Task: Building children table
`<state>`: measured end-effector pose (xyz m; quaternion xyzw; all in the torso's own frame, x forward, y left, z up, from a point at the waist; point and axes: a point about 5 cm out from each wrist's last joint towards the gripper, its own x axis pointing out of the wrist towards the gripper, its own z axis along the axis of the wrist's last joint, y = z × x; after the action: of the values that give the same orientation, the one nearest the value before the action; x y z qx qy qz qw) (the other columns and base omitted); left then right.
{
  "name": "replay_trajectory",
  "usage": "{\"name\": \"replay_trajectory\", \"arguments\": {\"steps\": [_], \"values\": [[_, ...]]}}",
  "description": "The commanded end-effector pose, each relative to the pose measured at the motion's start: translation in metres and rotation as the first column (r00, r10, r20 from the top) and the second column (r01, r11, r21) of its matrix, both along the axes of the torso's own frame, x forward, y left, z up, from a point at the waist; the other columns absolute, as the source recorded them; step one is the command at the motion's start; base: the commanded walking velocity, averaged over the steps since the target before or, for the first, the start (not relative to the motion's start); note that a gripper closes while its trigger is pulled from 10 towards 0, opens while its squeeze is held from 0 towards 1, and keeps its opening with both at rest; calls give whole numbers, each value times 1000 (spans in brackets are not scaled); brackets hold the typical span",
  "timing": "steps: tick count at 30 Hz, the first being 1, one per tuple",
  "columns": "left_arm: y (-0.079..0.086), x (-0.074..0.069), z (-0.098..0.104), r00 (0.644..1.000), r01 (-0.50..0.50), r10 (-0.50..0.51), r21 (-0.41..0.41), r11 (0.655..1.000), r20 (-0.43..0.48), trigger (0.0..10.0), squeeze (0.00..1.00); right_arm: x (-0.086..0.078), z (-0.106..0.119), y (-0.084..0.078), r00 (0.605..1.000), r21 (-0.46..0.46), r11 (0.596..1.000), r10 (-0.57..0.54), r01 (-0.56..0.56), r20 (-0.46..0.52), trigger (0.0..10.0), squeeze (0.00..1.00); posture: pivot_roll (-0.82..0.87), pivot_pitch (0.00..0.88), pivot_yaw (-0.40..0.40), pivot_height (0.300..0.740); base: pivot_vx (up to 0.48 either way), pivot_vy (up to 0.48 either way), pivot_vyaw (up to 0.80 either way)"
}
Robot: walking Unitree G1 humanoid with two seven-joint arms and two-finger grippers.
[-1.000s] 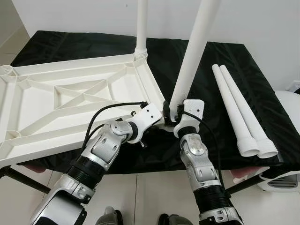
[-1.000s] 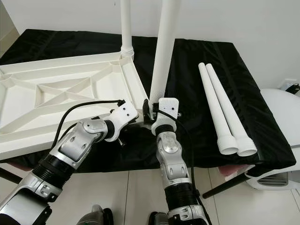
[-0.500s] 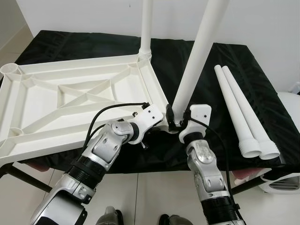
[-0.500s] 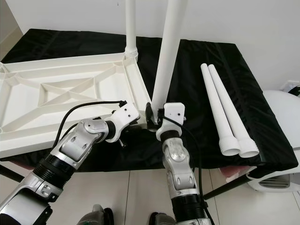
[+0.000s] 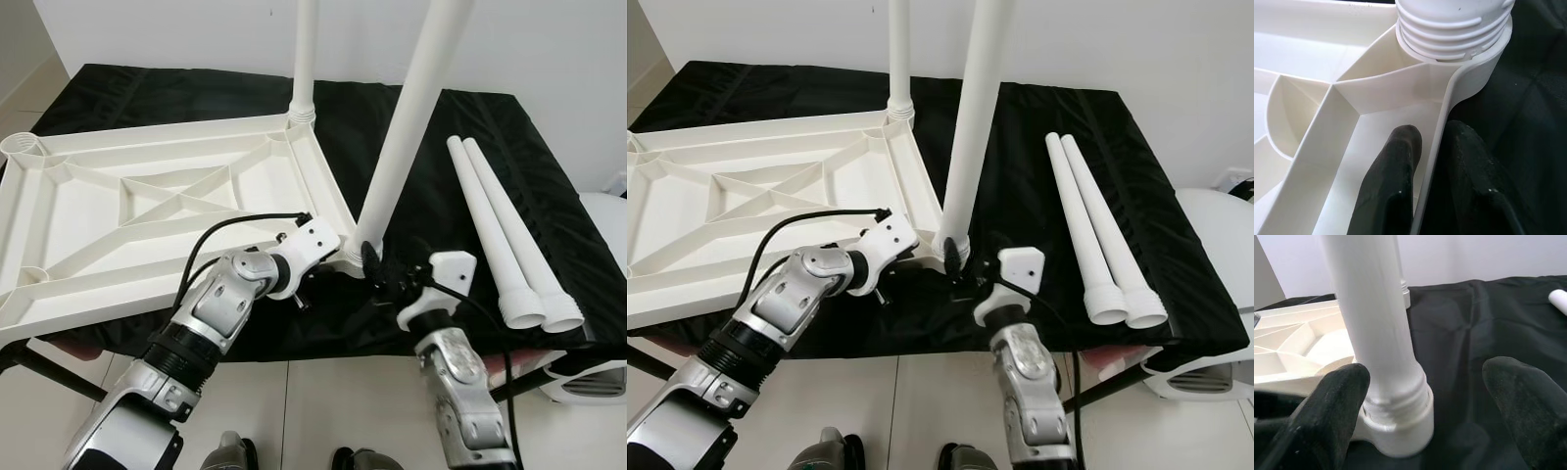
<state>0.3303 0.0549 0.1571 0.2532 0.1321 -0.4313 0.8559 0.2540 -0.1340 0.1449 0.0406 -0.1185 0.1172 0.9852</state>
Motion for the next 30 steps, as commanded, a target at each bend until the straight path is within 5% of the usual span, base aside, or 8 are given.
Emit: {"name": "replay_trajectory", "arguments": {"steps": [1, 2, 3, 5, 7, 20, 22, 30], "values": [[5, 5, 5, 999, -20, 20, 11, 1000, 28, 10000, 0, -8, -1, -1, 1000, -1, 1000, 25, -25, 6, 10000, 0, -71, 107, -16, 740, 0, 0, 0], [5, 5, 5, 999, -20, 20, 11, 1000, 28, 10000, 0, -8, -1, -1, 1000, -1, 1000, 25, -25, 6, 10000, 0, -71, 107, -16, 740, 0, 0, 0], [5, 7, 6, 999, -22, 22, 8, 1000, 29, 10000, 478, -11, -3, -3, 1000, -6, 1000, 28, -28, 0, 10000, 0, -72, 107, -16, 740, 0, 0, 0], [6, 7, 7, 999, -24, 23, 7, 1000, 30, 10000, 886, -13, -4, -4, 1000, -9, 1000, 28, -28, -4, 10000, 0, -72, 107, -16, 740, 0, 0, 0], [6, 8, 8, 999, -24, 24, -3, 1000, 25, 10000, 1000, -15, -6, -6, 1000, -15, 999, 30, -30, -8, 10000, 0, -74, 107, -15, 740, 0, 0, 0], [13, 10, 25, 999, 3, -2, -13, 1000, 51, 10000, 980, -22, -12, -12, 997, -42, 997, 65, -67, -38, 10000, 0, -71, 101, -15, 740, 0, 0, 0], [15, 7, 32, 998, 41, -40, -21, 999, 52, 10000, 0, -21, -13, -12, 995, -53, 995, 87, -89, -43, 10000, 0, -71, 99, -13, 740, 0, 0, 0], [12, -17, 56, 977, 212, -206, -108, 971, 60, 10000, 0, -24, -19, -11, 969, -51, 970, 232, -236, -86, 10000, 0, -69, 94, -10, 740, 0, 0, 0]]}}
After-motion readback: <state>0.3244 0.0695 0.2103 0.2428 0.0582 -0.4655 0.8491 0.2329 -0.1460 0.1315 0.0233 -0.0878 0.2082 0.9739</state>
